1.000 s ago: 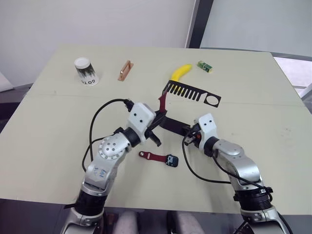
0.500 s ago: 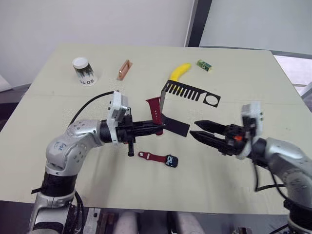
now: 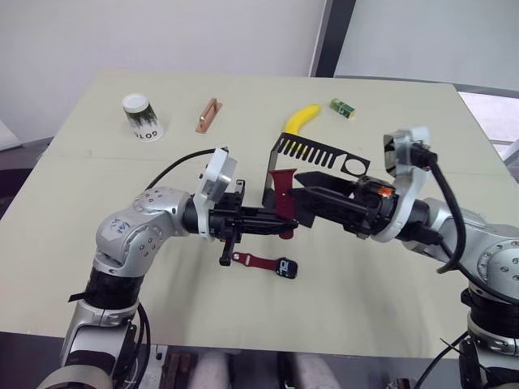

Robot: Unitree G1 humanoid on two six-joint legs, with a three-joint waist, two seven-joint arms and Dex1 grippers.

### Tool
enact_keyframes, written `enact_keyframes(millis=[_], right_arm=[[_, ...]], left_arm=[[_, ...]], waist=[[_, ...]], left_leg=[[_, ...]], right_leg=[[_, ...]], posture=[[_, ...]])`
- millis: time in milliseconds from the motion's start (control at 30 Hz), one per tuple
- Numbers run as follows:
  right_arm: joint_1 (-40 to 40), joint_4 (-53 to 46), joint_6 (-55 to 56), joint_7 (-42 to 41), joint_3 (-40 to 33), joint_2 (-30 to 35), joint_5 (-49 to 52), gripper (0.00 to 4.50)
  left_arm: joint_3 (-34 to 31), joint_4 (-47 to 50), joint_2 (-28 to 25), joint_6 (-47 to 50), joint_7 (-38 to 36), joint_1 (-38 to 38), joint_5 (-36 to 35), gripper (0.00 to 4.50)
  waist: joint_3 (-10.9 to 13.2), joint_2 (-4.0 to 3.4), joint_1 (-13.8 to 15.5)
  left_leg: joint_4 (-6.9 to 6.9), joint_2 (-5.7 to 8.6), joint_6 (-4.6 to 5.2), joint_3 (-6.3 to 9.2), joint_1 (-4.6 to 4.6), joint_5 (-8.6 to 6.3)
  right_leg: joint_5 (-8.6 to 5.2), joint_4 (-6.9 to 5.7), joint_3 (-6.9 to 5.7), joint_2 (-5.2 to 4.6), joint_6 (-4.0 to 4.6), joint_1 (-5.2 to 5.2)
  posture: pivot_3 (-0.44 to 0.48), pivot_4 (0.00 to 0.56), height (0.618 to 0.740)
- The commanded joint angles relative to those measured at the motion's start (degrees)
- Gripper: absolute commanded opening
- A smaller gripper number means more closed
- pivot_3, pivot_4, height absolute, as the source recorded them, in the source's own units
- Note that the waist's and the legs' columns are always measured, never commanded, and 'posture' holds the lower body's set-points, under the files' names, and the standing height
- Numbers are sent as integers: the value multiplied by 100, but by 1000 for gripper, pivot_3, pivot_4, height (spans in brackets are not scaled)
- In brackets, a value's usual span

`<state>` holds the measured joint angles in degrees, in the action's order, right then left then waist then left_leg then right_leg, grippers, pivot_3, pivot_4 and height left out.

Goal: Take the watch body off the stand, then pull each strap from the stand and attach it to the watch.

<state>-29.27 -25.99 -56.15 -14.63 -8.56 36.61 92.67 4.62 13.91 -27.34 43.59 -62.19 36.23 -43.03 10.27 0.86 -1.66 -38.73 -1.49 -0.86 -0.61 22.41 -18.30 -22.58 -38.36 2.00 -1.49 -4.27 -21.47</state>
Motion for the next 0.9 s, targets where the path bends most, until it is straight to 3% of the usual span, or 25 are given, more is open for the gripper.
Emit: enact_keyframes(millis=[33,167,267,900], right_arm=[[-225,-30,249,193,80,-173,-48,4466],[-282,18,361,374,132,-341,-90,4466],[-268,-70,329,227,189,-323,-162,3612],[-202,-178,576,257,179,-510,-189,3612]], left_arm=[[-3,6,32,-14,-66,127,-102,0],[-16,-43,14,8,-87,150,-127,0],[-28,-99,39,39,-68,189,-143,0],[-172,-79,227,257,276,201,-369,0]], waist=[[0,0,-1],[0,0,-2],[0,0,-4],[0,0,-4]], left_leg=[[0,0,0,0,0,0],[1,-1,0,1,0,0],[4,-1,0,1,1,0],[5,-1,0,2,1,0]], right_leg=[[0,0,0,0,0,0],[0,1,-1,0,0,-2],[0,-4,-1,-1,0,-2],[0,-3,-1,-1,0,-2]], posture=[[0,150,740],[0,150,740],[0,150,740],[0,150,740]])
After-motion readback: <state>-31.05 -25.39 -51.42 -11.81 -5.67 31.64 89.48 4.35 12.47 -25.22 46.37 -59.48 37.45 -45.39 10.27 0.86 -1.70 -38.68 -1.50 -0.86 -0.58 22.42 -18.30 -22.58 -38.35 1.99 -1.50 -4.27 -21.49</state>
